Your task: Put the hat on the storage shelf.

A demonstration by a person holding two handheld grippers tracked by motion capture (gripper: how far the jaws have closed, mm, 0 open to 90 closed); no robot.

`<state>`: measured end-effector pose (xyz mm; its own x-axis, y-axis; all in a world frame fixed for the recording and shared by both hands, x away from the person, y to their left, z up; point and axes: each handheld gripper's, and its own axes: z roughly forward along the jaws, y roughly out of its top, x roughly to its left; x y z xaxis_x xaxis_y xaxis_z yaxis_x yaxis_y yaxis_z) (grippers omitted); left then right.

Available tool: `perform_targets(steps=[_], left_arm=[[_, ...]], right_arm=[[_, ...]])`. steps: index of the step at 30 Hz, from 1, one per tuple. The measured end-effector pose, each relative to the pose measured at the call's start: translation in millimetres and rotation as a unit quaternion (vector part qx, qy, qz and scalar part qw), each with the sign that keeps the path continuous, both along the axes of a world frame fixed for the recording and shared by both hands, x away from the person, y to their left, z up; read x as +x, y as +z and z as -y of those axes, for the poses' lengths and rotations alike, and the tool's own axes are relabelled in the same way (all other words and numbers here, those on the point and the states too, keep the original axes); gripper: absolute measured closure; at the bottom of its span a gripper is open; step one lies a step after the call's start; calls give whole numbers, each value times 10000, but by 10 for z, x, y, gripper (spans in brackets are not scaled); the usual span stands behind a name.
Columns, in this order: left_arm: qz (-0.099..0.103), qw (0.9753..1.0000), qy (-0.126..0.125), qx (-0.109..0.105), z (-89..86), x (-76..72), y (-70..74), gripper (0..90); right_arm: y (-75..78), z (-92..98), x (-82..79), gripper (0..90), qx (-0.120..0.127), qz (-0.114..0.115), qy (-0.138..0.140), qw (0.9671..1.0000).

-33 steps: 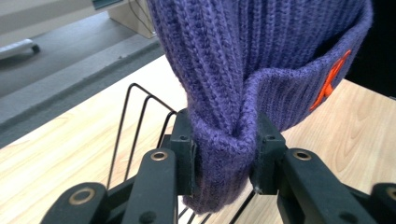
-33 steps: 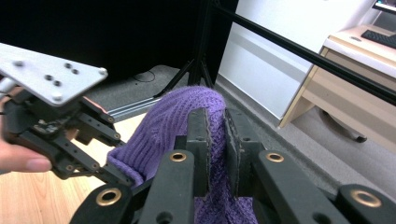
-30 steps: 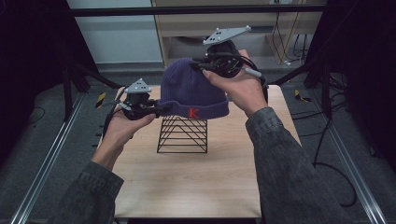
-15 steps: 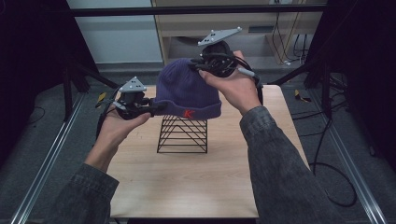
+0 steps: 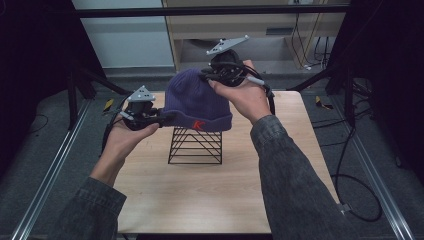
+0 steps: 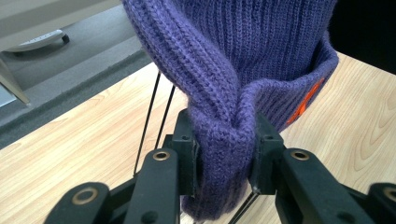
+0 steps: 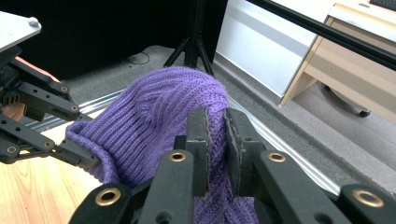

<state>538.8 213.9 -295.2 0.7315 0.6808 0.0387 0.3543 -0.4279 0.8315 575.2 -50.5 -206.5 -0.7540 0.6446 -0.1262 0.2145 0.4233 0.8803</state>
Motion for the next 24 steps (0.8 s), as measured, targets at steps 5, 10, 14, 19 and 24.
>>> perform_targets(steps=[5,10,14,19,24], left_arm=[[13,10000,5,23,-24,-4,4,687],[-18,9999,58,96,-63,0,-18,688],[-69,9999,78,90,-87,7,-66,688],[-139,9998,96,80,-128,16,-152,688],[-175,9997,113,97,-138,17,-187,687]], right_arm=[[-15,13,8,805,-21,-22,-2,10000],[-46,16,10,805,-100,-79,29,9999],[-79,9,12,805,-100,-118,43,9999],[-145,-21,20,804,-142,-183,85,9997],[-181,-48,25,804,-167,-214,118,9996]])
